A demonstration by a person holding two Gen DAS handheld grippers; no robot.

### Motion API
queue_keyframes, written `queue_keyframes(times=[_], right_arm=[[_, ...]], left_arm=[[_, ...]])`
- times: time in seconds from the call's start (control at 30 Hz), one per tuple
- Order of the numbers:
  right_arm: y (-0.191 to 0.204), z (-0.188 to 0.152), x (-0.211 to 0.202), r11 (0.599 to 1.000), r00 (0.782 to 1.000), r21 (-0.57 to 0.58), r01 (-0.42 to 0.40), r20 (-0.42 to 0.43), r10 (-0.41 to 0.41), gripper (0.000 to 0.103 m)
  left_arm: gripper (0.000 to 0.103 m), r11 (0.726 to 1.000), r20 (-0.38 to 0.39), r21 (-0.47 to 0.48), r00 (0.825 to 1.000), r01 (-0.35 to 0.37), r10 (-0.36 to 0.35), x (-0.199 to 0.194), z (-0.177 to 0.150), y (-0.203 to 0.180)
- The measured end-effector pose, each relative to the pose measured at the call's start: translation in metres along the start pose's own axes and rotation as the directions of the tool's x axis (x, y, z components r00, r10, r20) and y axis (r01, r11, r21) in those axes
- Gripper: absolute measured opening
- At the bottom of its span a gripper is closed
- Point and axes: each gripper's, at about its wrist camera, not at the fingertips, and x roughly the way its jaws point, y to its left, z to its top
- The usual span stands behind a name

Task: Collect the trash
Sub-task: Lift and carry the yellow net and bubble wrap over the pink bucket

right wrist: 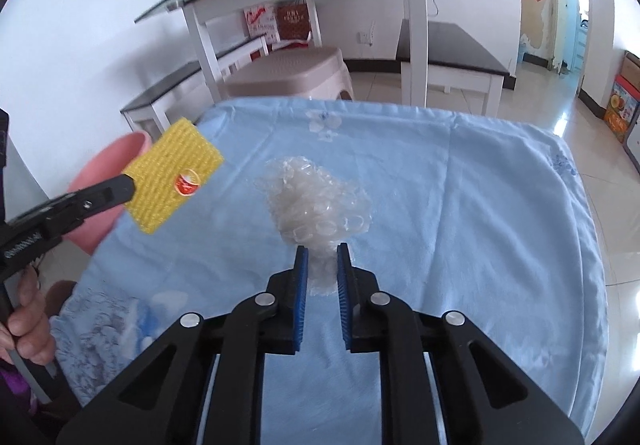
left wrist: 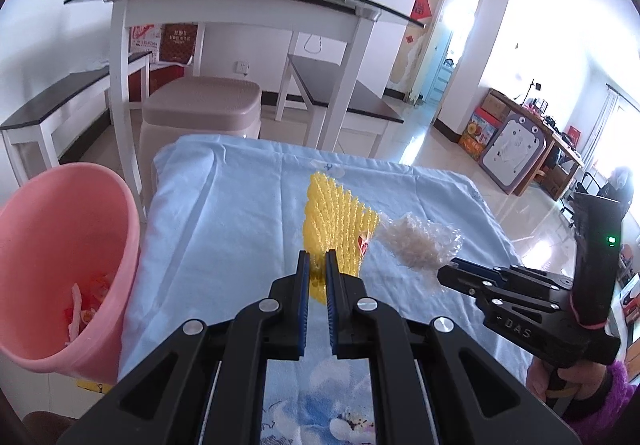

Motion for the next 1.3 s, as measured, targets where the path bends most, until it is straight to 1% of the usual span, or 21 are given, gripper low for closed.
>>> queue_keyframes(times=[0.13,0.27,0.53,0.83,1.3], right_arm=[[0.013,0.001,-0.022,1.000,0.998,-0.002,-0.015,0.053,0.015,0.015],[0.027,0.004,-0.038,1.000,0.995,-0.007,-0.011,0.102,0.011,0.015],[0.054,0.011,-0.051,1.000,0.985,-0.029,-0.010,0.174,0.015,0.015],[0.082,0.021,-0.055,0.998,0.979,-0.052,-0.037,0.200,0.047,0.015],[0.117,0.033,-0.050,0.991,0.972,-0.099,-0.095,0.205,0.113,0.015]], left_arm=[[0.007,1.000,0.036,0.017,0.999,-0.014,0.014,-0.014,0.002,-0.006],[0.007,0.999,0.072,0.029,0.997,-0.027,0.025,-0.029,0.002,-0.011],[0.007,0.997,0.129,0.027,0.989,-0.076,0.072,-0.056,0.003,-0.010],[0.007,0.989,0.178,0.008,0.974,-0.145,0.141,-0.081,0.003,-0.001],[0.007,0.969,0.235,-0.053,0.940,-0.241,0.247,-0.112,0.002,0.019]])
